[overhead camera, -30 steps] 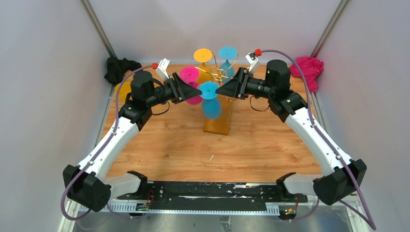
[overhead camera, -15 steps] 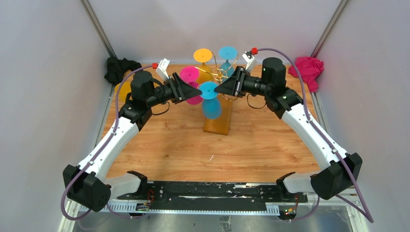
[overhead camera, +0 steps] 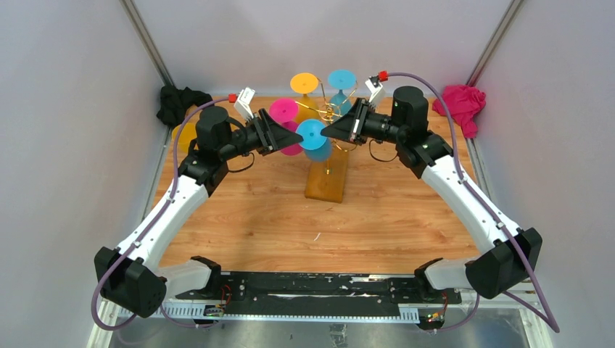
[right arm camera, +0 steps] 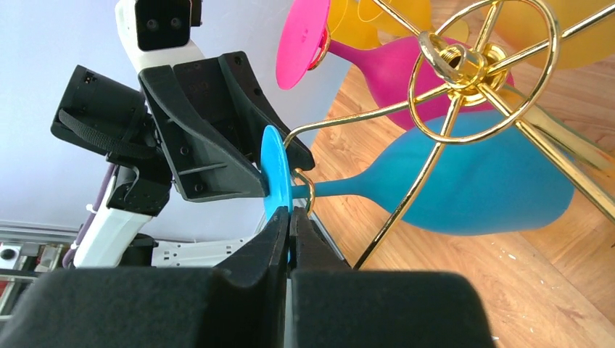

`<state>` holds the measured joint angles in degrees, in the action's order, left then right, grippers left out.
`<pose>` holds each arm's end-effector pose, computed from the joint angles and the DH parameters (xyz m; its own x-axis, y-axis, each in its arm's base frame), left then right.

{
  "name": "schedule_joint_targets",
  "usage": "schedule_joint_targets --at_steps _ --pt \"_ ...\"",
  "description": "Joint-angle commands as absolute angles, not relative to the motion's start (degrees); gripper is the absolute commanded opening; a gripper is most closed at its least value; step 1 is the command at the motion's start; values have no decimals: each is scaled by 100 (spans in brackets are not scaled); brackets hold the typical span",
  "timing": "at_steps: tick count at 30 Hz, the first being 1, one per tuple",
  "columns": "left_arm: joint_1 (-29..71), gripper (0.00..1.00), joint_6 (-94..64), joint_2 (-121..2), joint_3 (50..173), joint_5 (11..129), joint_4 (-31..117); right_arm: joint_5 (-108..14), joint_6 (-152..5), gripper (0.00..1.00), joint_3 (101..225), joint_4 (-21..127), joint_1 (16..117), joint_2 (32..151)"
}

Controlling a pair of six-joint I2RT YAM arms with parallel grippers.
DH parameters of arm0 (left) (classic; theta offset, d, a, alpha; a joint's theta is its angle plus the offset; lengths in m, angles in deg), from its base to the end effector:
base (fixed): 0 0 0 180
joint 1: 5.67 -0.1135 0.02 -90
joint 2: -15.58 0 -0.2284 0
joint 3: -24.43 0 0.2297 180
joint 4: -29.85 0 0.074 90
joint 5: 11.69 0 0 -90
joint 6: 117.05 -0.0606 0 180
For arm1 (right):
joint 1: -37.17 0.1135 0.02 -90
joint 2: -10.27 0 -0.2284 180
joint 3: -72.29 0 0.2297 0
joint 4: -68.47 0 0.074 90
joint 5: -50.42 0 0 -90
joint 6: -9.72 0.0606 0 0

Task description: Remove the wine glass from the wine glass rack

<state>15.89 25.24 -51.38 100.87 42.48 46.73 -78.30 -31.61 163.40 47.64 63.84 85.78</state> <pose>0.2467 -0.1356 0.3457 -0.7361 -0.3988 -0.5469 0.4177 0.3682 -0.8306 0.2554 0.1707 0.3854 -0.7348 0.2866 -0.6148 -0.5377 0.3065 0.7854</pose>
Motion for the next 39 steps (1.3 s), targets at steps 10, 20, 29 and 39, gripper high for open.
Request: schedule_joint_targets --at_steps 10,20,29,39 --pt "1639 49 2345 -4934 10303 4044 4894 -7667 -1732 0 16354 4640 6459 8735" --pt "1639 51 2321 -4523 10528 3963 5280 -7607 -1157 0 16712 4281 6459 8856" --pt "1639 52 2052 -4245 10689 4096 5722 -7616 -1132 0 16935 4186 6510 9066" --pt "1639 52 1997 -4319 10655 4062 5757 -7541 -1242 0 16964 4172 6609 9034"
